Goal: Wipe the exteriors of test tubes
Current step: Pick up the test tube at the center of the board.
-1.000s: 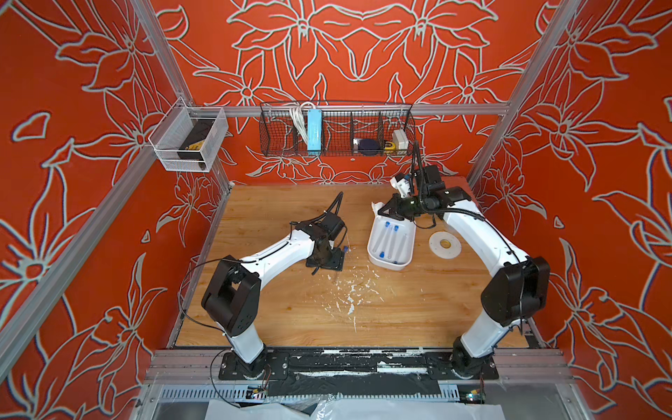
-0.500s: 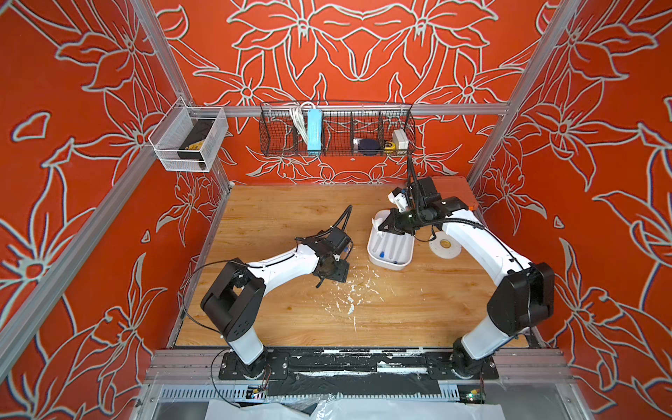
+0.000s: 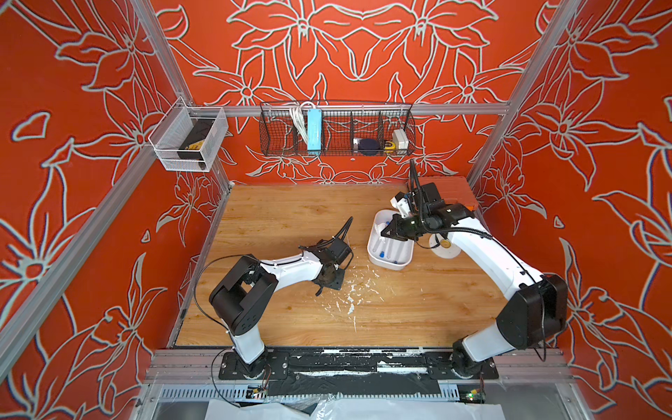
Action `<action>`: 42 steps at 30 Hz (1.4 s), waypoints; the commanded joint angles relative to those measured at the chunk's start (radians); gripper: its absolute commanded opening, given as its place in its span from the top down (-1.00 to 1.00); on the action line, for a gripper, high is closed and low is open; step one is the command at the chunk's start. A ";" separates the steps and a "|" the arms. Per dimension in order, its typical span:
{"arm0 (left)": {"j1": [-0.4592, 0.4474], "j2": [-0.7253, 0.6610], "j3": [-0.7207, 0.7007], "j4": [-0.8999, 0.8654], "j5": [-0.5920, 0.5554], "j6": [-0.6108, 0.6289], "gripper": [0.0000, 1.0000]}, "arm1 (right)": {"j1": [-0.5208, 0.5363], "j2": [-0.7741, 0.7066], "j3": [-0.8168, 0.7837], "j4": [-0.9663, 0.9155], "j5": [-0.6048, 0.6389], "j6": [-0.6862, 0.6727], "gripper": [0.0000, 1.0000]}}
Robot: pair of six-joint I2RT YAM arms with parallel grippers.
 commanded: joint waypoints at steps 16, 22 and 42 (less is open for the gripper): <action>-0.015 0.053 -0.002 0.022 0.011 0.014 -0.07 | 0.039 -0.030 -0.029 0.009 0.035 0.018 1.00; -0.014 0.087 0.007 0.038 0.019 0.020 0.26 | 0.039 -0.037 -0.027 0.000 0.041 0.014 1.00; 0.032 -0.153 0.134 -0.145 0.273 -0.016 0.93 | 0.085 -0.023 -0.048 0.044 -0.035 -0.022 1.00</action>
